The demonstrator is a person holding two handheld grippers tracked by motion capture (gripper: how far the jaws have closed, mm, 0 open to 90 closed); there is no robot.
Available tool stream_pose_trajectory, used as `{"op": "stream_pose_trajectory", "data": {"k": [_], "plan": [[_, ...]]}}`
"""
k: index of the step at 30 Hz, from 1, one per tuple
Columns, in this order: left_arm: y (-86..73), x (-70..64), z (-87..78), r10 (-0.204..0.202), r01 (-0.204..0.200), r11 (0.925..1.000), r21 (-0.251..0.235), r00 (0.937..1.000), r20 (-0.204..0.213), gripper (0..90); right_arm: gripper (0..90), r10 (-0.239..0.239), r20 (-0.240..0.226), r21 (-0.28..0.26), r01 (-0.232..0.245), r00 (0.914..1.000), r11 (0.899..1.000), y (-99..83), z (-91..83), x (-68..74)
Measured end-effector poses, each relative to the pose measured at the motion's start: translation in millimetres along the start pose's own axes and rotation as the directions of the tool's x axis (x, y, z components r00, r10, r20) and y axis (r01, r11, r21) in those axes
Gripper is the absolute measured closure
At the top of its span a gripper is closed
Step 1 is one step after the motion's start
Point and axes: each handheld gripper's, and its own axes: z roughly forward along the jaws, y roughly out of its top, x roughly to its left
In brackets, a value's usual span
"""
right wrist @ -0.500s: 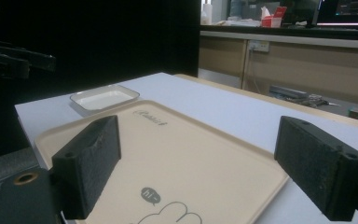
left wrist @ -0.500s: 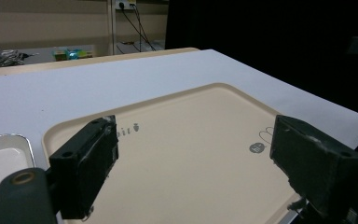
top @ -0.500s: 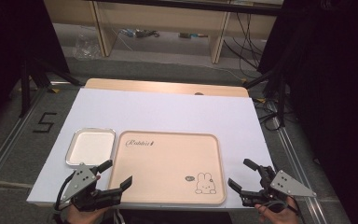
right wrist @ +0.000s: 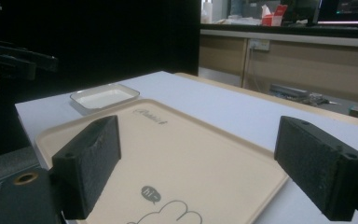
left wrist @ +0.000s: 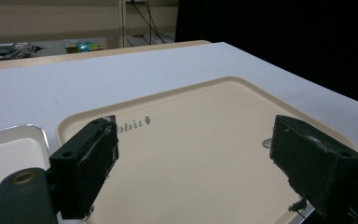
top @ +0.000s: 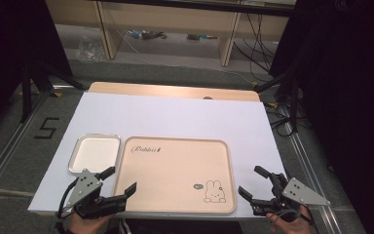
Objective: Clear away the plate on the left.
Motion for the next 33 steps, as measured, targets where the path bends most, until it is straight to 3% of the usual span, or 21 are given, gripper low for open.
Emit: {"op": "stream_pose_trajectory", "data": {"k": [3,11,20,22,24,28,30,31,33], "plan": [[-0.3,2.1,1.3,-0.009,0.010,0.9995,0.028,0.9997,-0.023,14.9,15.3,0.000,0.003,-0.003,0.000,1.0000,1.000,-0.1,0.7,0.0],[1.4,6.8,3.6,-0.010,0.012,0.9994,0.033,0.9984,-0.056,15.0,15.4,0.002,0.006,-0.003,-0.002,1.0000,1.000,-0.7,1.2,0.2],[6.2,22.7,12.2,-0.047,0.050,0.9983,0.030,0.9946,-0.092,15.3,15.4,0.003,0.005,0.000,-0.003,1.0000,1.000,-1.0,1.8,0.2],[8.1,27.5,15.3,-0.037,0.041,0.9984,0.038,0.9938,-0.104,15.4,15.4,0.003,0.005,0.000,-0.003,1.0000,1.000,-1.0,1.9,0.2],[10.6,35.9,18.9,-0.060,0.065,0.9972,0.036,0.9908,-0.122,15.5,15.4,0.003,0.003,-0.005,-0.003,1.0000,1.000,-0.7,2.1,-0.3],[12.4,44.8,20.6,-0.063,0.067,0.9974,0.026,0.9872,-0.147,15.5,15.4,0.005,0.008,-0.009,-0.005,1.0000,1.000,-0.5,2.0,-0.4],[13.8,58.0,22.3,-0.083,0.088,0.9959,0.019,0.9793,-0.185,15.5,15.4,0.007,0.008,-0.003,-0.006,0.9999,1.000,-0.9,2.0,-0.1],[13.8,58.0,22.3,-0.083,0.088,0.9959,0.019,0.9793,-0.185,15.5,15.4,0.007,0.008,-0.003,-0.006,0.9999,1.000,-0.9,2.0,-0.1],[15.2,71.0,26.5,-0.104,0.109,0.9940,0.008,0.9684,-0.226,15.7,15.5,0.007,0.006,-0.006,-0.007,1.0000,1.000,-0.7,2.2,-0.8]]}}
